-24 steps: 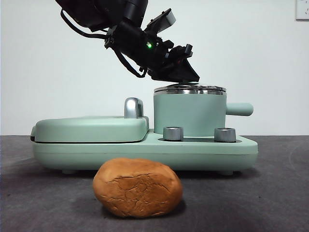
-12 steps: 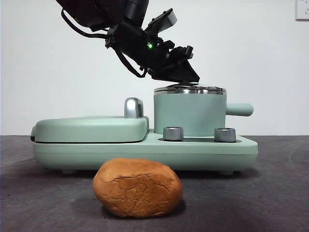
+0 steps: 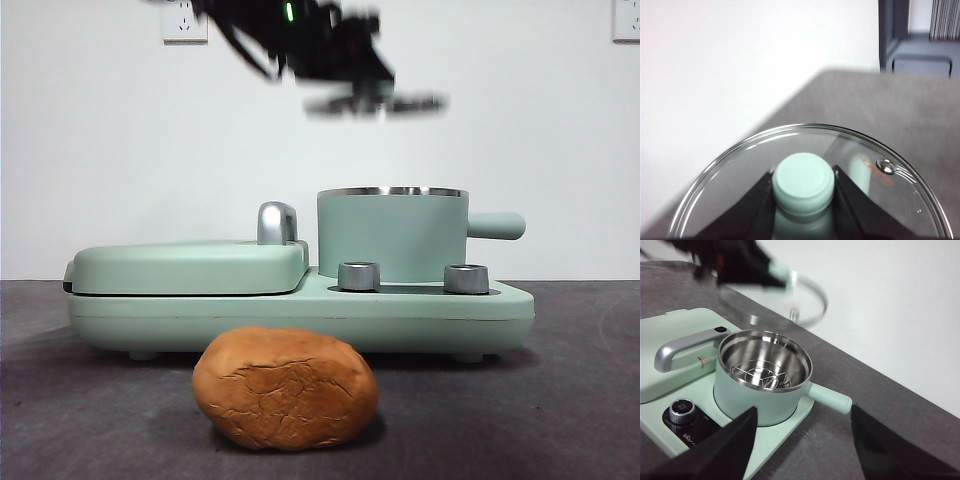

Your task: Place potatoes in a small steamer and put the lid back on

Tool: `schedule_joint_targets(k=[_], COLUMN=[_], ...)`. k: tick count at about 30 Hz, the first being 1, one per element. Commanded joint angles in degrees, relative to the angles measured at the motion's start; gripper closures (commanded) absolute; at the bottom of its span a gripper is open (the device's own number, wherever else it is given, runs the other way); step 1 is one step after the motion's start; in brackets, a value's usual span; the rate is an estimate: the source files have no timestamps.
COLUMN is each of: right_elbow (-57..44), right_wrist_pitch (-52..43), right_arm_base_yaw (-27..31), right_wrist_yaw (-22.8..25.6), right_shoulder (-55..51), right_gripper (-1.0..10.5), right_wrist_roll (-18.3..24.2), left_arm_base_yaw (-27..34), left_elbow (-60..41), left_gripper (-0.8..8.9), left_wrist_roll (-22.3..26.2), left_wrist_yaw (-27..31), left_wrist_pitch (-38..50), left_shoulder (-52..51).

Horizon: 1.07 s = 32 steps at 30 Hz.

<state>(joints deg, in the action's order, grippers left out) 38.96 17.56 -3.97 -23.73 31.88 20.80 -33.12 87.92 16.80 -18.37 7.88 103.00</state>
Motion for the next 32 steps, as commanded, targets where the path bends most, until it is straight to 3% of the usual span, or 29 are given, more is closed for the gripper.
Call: schedule_joint_targets(k=[1,8,19,23,32], right_elbow=[0.92,0.92,0.92,0.92,4.33], right_wrist_pitch=[-0.35,-0.39,-0.31,0.24,5.03], right_arm_base_yaw=[-0.09,-0.59,-4.66,-7.39,-18.88], right_wrist_yaw=[0.17,-0.09,-0.11,-0.11,0.72], right_shoulder=[0.20,0.20,0.20,0.24,8.09], right_gripper=[6.5,6.5,6.5,6.5,6.4], right_wrist_roll=[0.22,0.22,0.22,0.22,0.85], left_arm_base_yaw=[-0.46,0.35,6.10,8.28,11.85], left_elbow=[2.05,2.03,-0.07,-5.31,-23.47], left_gripper=[8.07,8.05,7.99,8.00,8.00], left_wrist_roll=[0.44,-2.93,-2.93,-3.37,-9.66], left_wrist_yaw=[-0.46,-0.46,2.32,2.43,6.19], left_wrist_pitch=[-0.98,-14.99,-34.99,-36.39,-36.63], left_shoulder=[-4.28,-15.19,-29.68,-36.52,-53.42])
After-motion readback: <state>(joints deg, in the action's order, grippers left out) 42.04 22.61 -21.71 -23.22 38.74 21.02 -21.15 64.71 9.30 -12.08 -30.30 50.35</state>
